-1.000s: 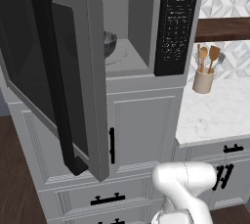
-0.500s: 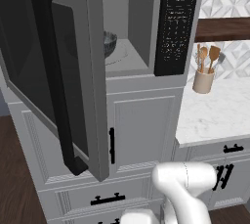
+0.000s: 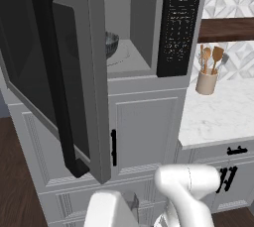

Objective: Open the microwave, place the bowl with waffle inside the microwave, then close the microwave door and turn it on.

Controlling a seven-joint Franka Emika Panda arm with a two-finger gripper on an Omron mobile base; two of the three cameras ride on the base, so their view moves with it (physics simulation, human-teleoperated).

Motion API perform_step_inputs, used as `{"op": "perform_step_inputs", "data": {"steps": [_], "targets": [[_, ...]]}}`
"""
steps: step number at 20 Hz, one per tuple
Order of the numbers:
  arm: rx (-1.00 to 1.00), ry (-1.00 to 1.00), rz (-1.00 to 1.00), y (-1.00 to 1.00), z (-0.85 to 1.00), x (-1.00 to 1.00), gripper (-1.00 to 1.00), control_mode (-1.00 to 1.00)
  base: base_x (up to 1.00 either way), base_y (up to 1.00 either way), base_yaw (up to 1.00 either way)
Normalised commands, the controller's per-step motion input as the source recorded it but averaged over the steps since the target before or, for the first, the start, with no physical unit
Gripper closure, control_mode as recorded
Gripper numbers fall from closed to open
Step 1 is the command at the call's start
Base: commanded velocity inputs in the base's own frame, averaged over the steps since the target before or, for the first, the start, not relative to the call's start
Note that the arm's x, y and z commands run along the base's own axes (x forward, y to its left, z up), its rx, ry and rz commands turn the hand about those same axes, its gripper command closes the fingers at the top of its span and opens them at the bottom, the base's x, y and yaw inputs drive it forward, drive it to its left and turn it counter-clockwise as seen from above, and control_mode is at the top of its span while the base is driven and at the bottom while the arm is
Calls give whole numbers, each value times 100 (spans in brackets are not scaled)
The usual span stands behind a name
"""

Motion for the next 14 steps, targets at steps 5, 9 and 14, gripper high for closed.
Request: {"op": "perform_step_inputs", "data": {"steps": [5, 9, 14], "targets": [[0, -1, 0, 6, -39, 54, 100, -100, 0, 0, 0], [0, -2, 0, 24, -24, 39, 100, -100, 0, 0, 0], [0, 0, 0, 35, -26, 36, 100, -100, 0, 0, 0]]}}
